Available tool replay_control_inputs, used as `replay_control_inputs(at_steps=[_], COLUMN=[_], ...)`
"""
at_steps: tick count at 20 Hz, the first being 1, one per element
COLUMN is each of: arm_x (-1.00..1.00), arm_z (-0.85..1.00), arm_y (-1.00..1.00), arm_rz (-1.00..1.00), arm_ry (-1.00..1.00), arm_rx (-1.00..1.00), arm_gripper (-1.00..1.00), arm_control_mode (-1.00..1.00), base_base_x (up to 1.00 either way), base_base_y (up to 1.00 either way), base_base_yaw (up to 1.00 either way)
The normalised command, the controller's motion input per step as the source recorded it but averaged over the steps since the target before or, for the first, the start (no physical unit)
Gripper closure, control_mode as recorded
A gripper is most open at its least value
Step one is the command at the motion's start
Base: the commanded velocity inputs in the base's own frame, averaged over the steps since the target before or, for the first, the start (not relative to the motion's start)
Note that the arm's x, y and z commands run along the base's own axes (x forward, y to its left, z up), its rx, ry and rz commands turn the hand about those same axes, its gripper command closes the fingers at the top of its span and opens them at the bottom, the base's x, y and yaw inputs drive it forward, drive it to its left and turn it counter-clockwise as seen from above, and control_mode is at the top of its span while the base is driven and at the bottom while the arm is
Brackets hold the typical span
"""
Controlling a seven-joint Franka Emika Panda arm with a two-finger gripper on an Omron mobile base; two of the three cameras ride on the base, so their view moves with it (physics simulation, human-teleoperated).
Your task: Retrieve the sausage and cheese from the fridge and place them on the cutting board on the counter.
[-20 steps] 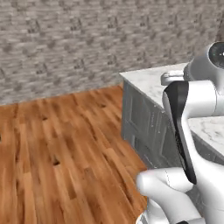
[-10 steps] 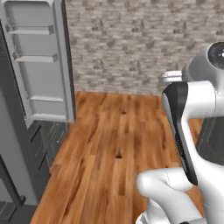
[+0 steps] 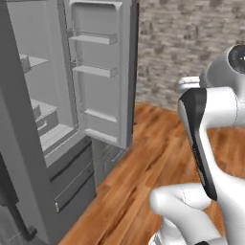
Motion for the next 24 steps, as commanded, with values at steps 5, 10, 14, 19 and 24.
replay_control_inputs(at_steps=[5, 10, 14, 19, 24], arm_x=[0.0, 0.0, 0.0, 0.0, 0.0], arm_z=[0.0, 0.0, 0.0, 0.0, 0.0], arm_y=[0.0, 0.0, 0.0, 0.0, 0.0], arm_rz=[0.0, 0.0, 0.0, 0.0, 0.0], arm_ry=[0.0, 0.0, 0.0, 0.0, 0.0], arm_rx=[0.0, 0.0, 0.0, 0.0, 0.0], arm_gripper=[-1.0, -1.0, -1.0, -1.0, -1.0], arm_control_mode=[1.0, 1.0, 1.0, 1.0, 1.0], base_base_x=[1.0, 0.96, 0.65, 0.22, -0.15], base_base_y=[0.0, -0.09, -0.28, -0.12, -0.01], base_base_yaw=[0.79, 0.51, 0.55, 0.56, 0.5])
